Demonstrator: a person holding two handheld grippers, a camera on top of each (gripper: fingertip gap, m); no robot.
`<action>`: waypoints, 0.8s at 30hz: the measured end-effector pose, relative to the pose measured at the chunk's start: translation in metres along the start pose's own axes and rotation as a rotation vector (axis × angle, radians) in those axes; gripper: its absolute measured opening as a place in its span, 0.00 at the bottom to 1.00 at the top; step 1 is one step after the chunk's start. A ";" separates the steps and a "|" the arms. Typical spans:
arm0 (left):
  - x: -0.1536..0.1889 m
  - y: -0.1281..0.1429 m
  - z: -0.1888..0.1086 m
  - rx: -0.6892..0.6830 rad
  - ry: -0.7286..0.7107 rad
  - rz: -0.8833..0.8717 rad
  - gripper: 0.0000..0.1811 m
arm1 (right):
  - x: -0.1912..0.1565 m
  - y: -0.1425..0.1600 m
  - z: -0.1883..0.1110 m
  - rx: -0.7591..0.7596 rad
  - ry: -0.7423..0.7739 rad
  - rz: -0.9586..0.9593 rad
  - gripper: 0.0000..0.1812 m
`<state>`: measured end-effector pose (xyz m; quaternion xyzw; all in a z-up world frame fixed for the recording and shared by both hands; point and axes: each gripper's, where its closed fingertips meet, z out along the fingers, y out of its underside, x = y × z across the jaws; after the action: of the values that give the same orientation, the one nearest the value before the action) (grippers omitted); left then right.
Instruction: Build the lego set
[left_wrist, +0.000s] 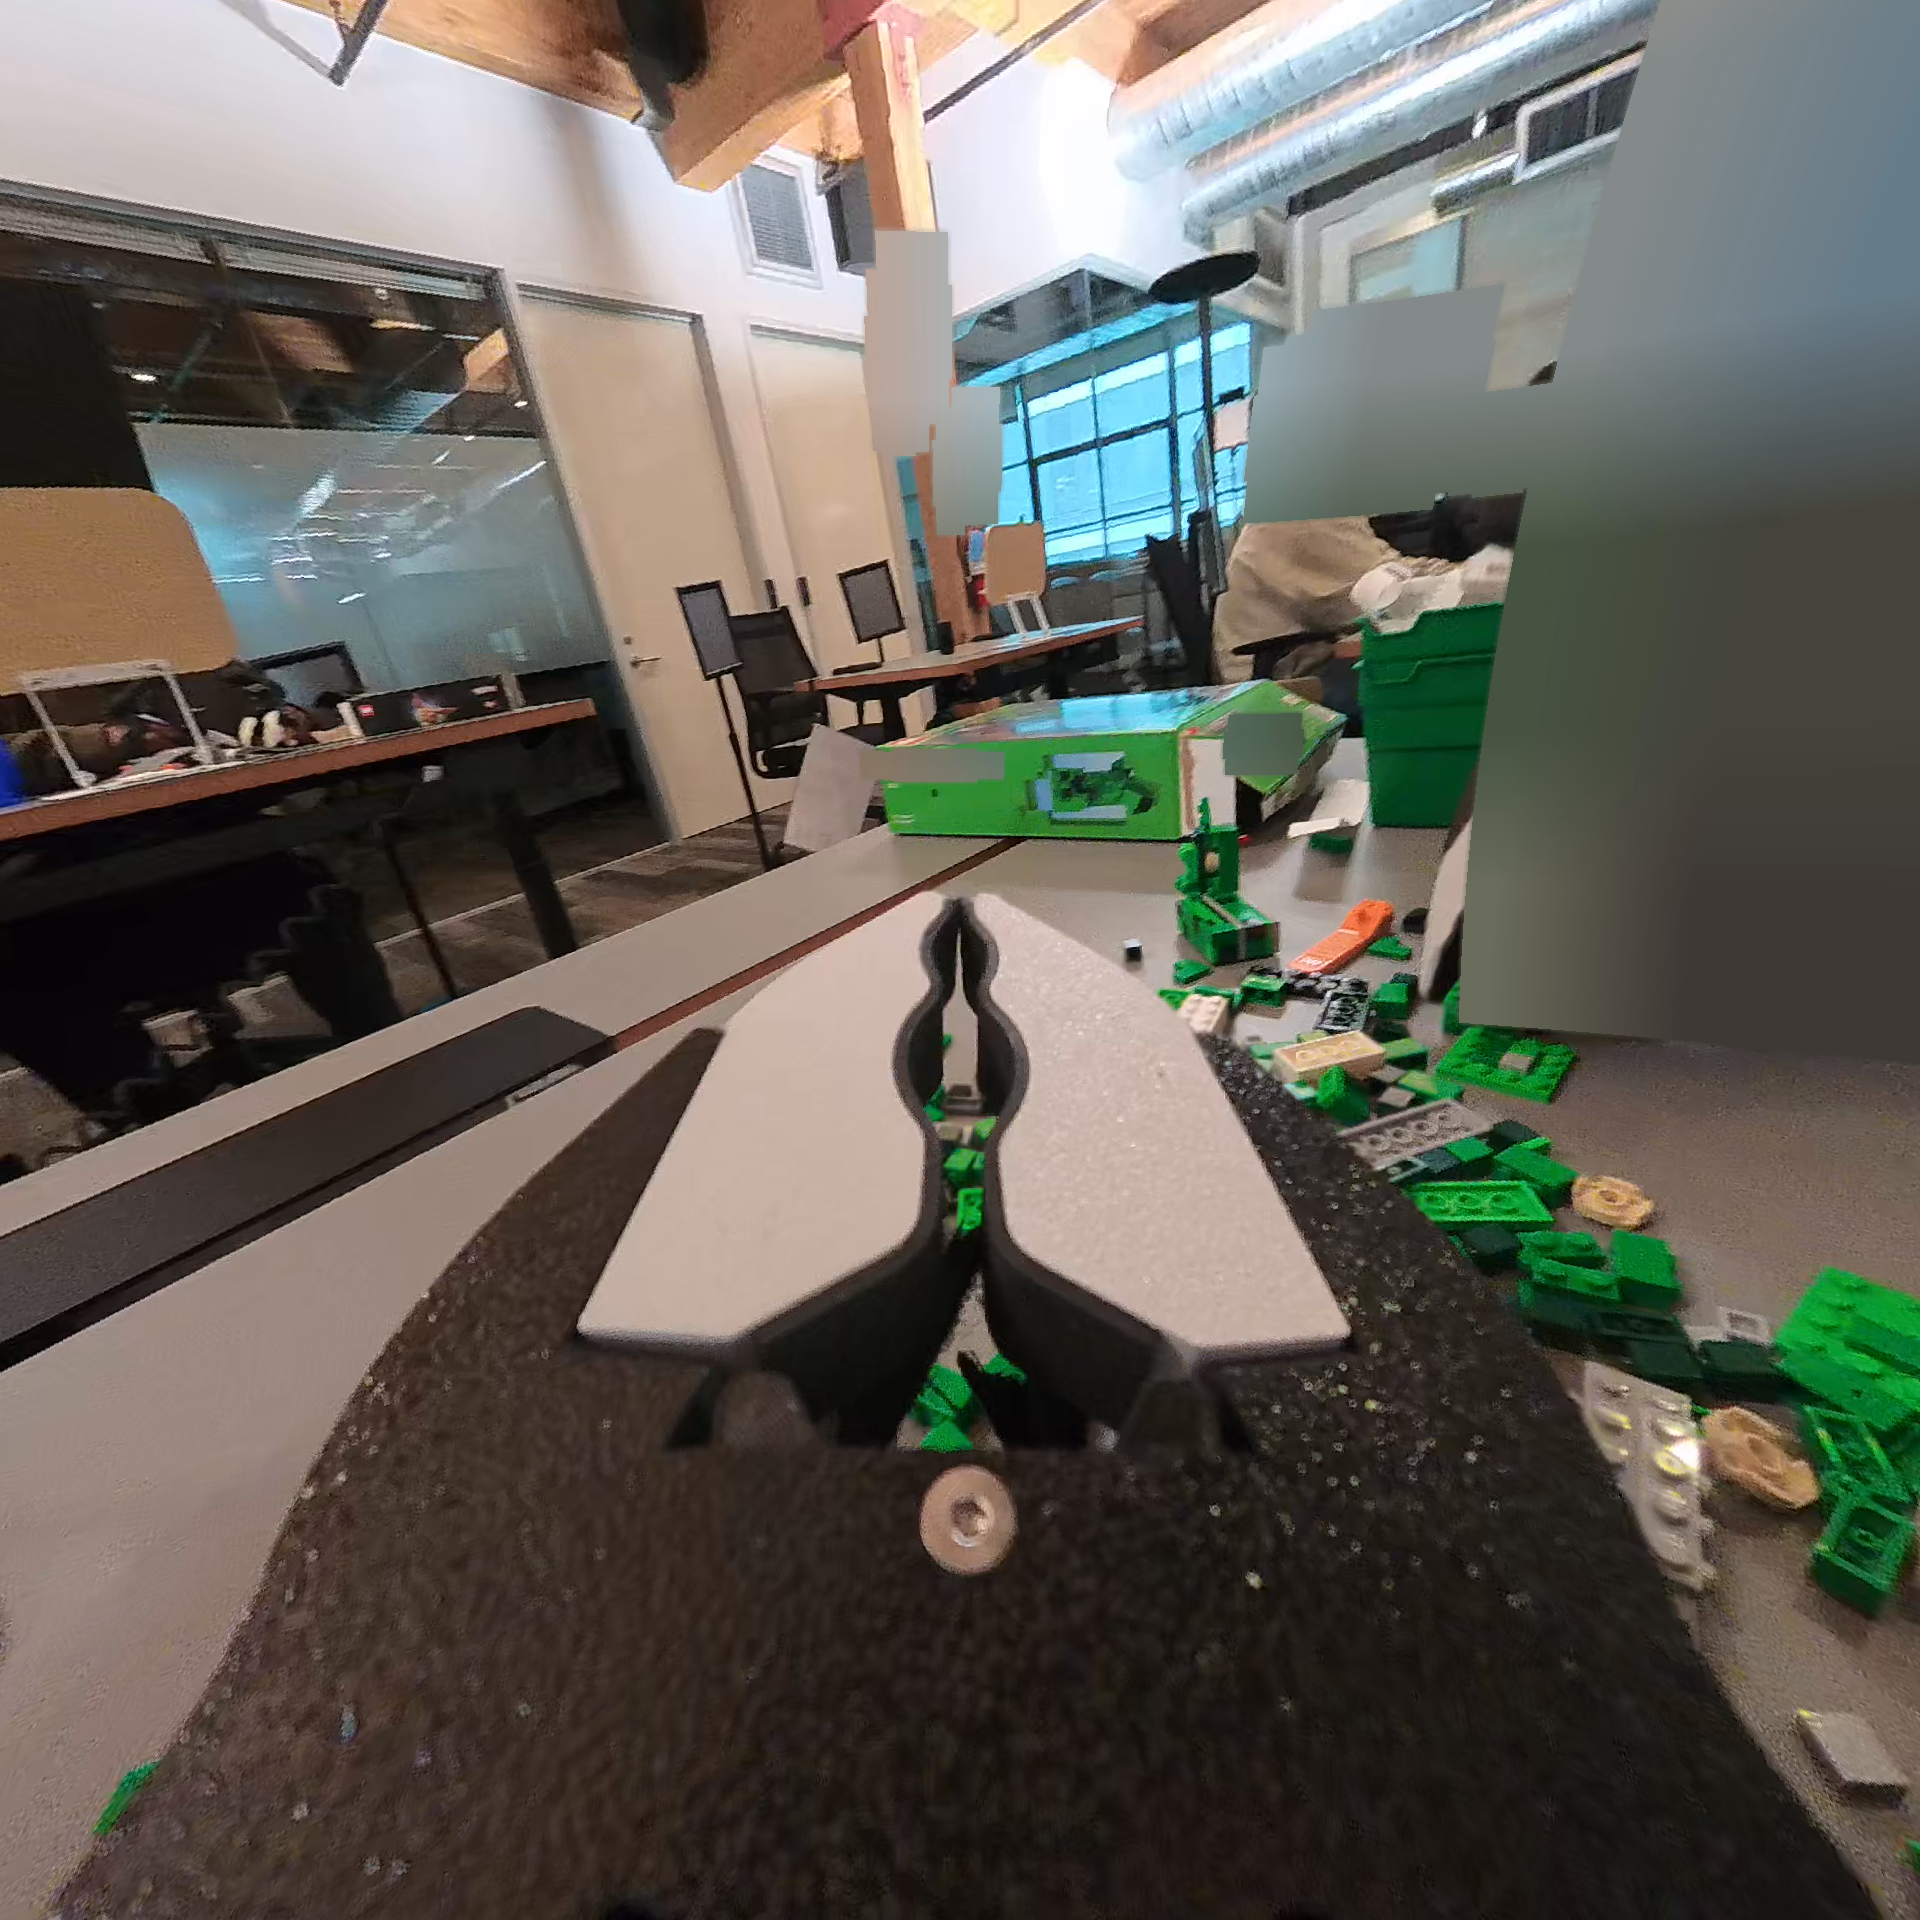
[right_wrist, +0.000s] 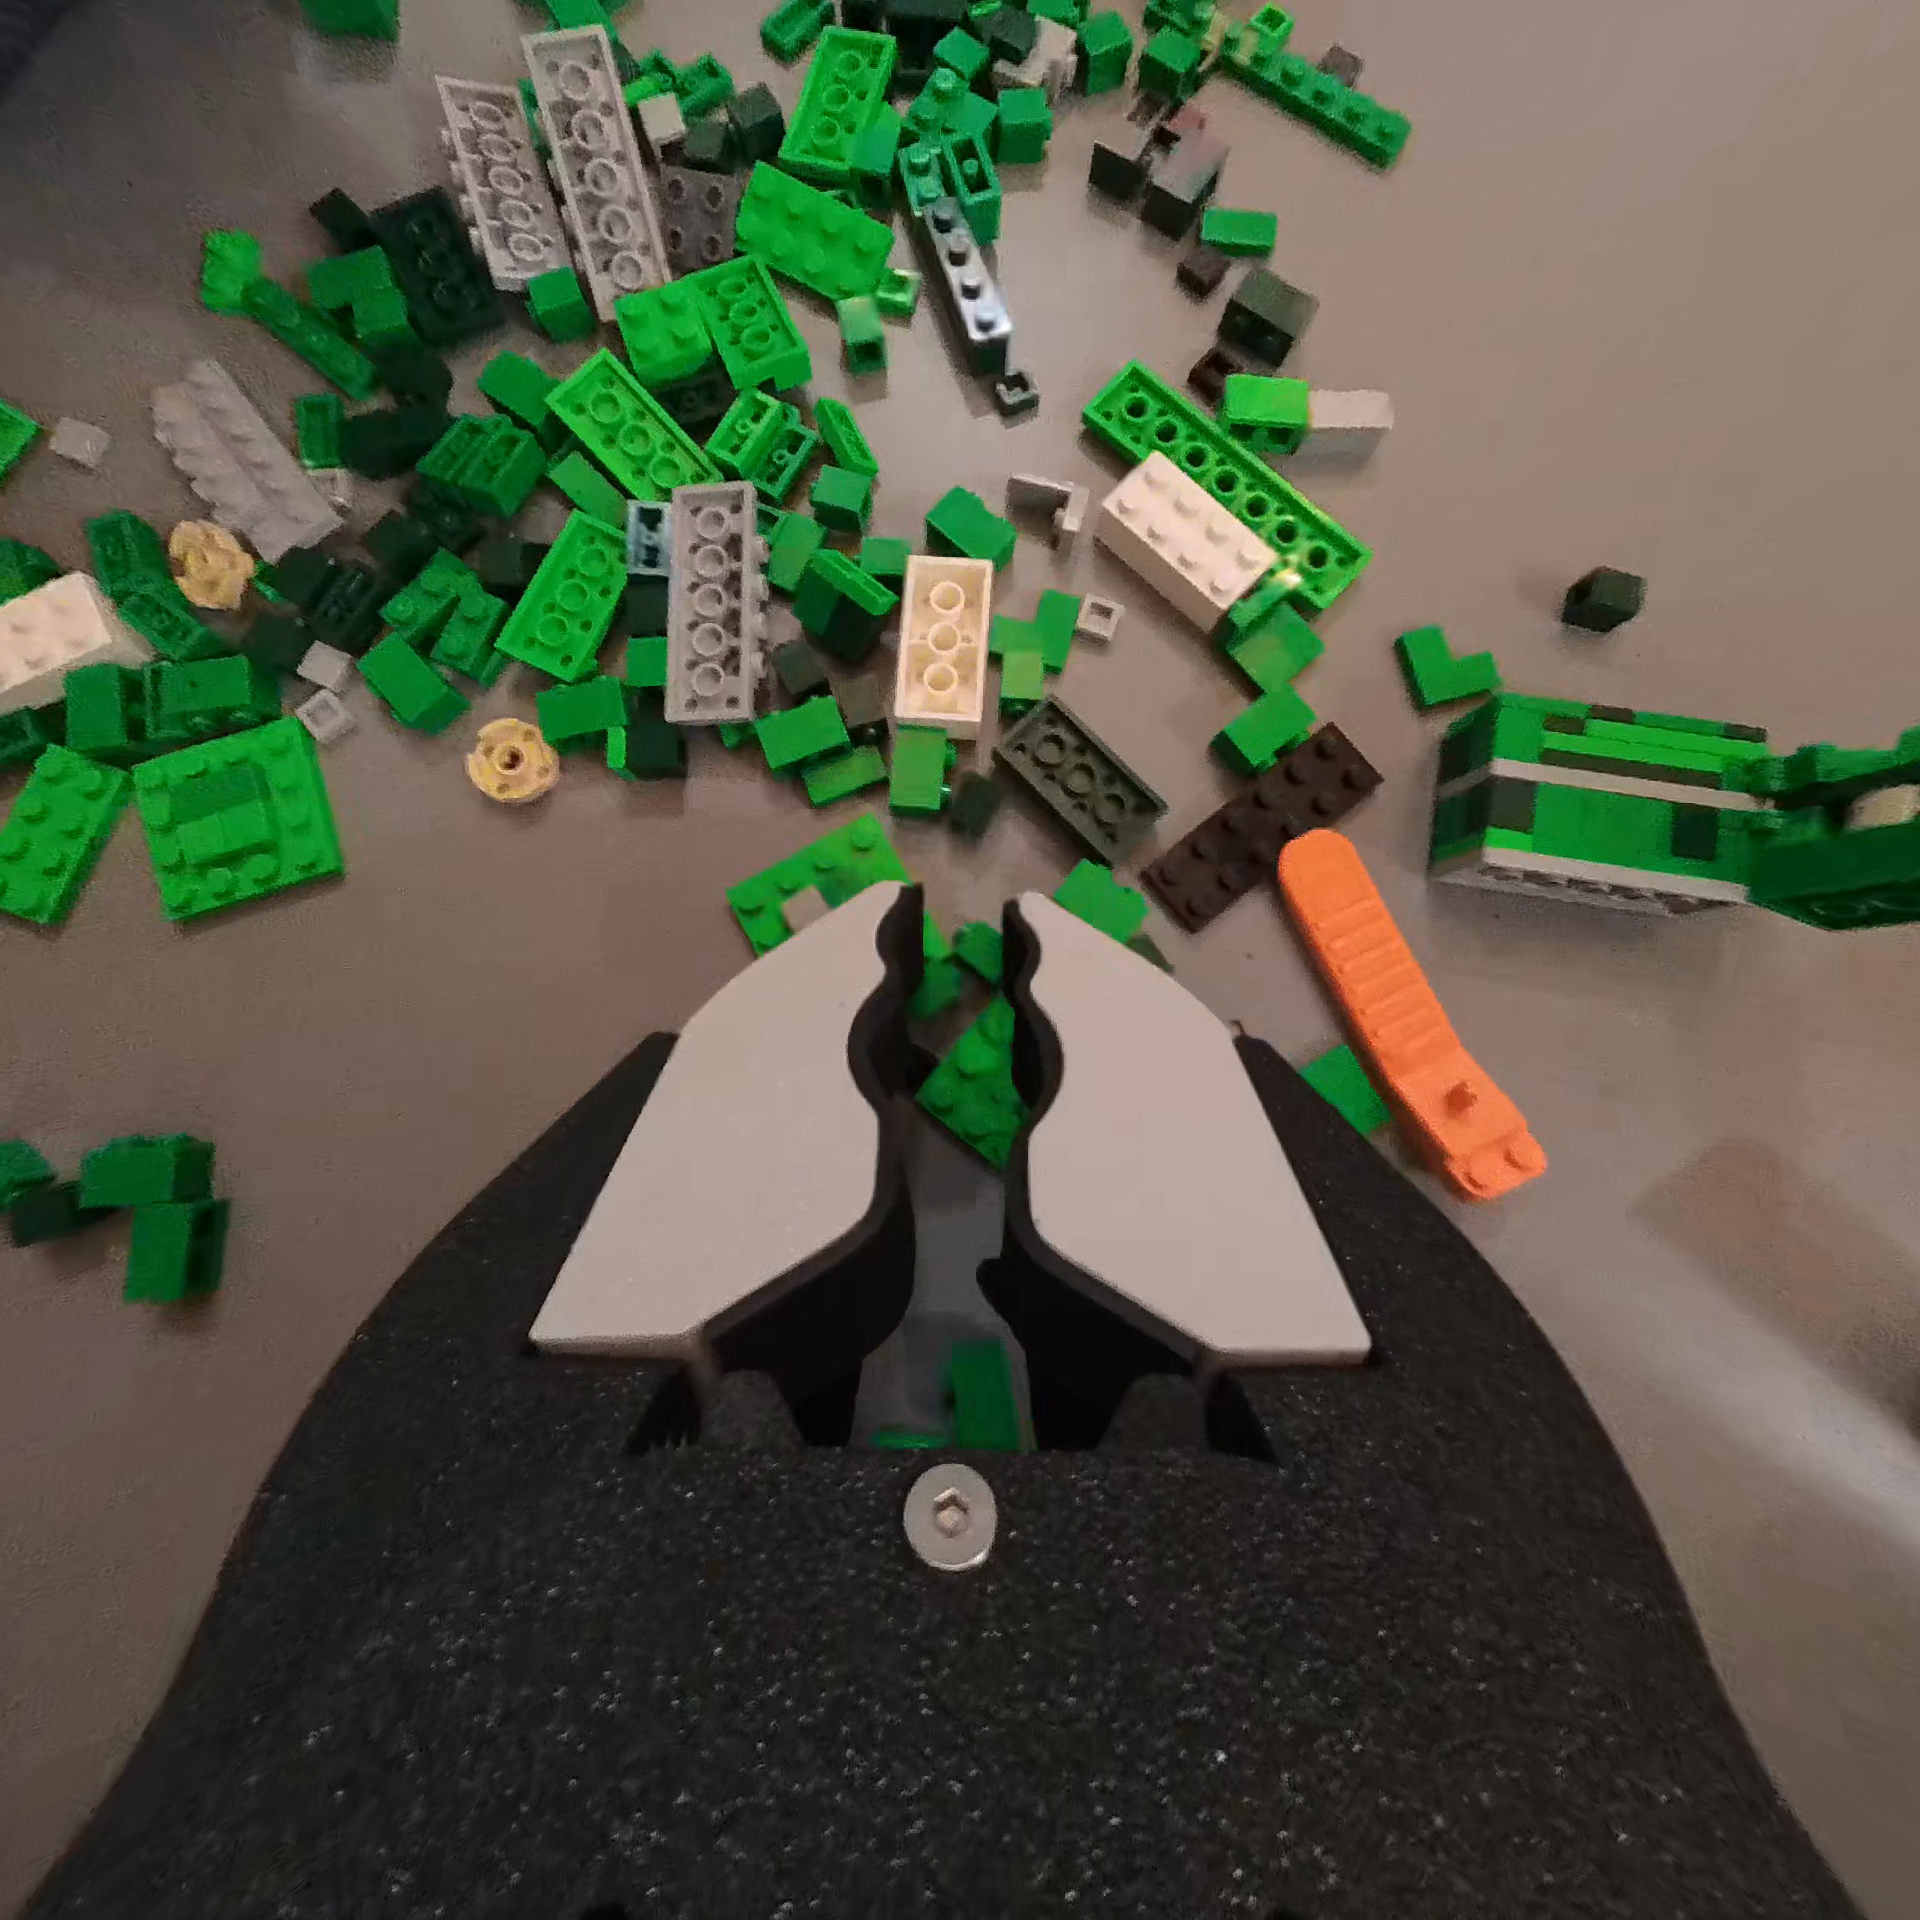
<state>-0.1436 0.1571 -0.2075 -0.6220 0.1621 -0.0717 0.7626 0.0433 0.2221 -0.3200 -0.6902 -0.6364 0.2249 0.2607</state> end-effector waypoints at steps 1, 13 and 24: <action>-0.001 0.001 0.000 -0.008 -0.018 0.015 0.00 | 0.006 0.001 -0.003 0.005 0.030 -0.001 0.09; -0.003 0.009 -0.002 -0.075 -0.058 0.121 0.00 | -0.016 0.019 -0.019 -0.025 -0.152 -0.027 0.12; 0.003 0.011 0.001 -0.084 -0.018 0.126 0.00 | -0.040 0.005 0.003 0.016 -0.179 -0.271 0.24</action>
<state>-0.1417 0.1595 -0.2187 -0.6426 0.1970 -0.0115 0.7404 0.0413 0.1826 -0.3262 -0.5732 -0.7424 0.2534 0.2366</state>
